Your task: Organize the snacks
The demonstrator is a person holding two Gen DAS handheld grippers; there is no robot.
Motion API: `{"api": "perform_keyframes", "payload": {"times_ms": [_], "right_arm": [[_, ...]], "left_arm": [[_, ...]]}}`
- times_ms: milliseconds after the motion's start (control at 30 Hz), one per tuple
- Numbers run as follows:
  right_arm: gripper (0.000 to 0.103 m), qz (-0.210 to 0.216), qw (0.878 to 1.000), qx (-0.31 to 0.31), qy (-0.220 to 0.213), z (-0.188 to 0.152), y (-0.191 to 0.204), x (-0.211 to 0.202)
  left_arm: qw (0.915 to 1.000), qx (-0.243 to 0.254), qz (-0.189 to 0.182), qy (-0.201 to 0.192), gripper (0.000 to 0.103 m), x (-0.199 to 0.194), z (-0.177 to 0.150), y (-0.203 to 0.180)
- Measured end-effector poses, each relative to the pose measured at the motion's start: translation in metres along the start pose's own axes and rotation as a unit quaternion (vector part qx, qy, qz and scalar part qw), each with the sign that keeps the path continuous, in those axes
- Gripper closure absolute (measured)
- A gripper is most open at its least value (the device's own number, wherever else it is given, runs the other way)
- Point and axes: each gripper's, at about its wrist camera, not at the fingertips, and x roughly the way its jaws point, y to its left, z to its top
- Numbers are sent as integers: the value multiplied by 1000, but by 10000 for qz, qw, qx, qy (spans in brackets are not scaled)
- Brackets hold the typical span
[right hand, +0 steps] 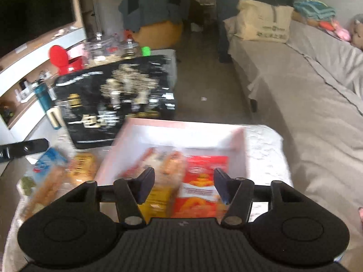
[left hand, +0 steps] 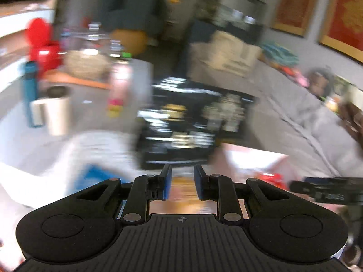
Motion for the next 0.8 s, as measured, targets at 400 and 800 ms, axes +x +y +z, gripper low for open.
{"api": "perform_keyframes", "payload": {"times_ms": [400, 800], "right_arm": [[42, 815, 9931, -435, 718, 26, 135, 58], [44, 55, 9881, -1105, 1065, 37, 187, 143]], "left_arm": [[9983, -349, 256, 384, 78, -5, -39, 65], [9966, -744, 55, 355, 78, -11, -59, 86]]}}
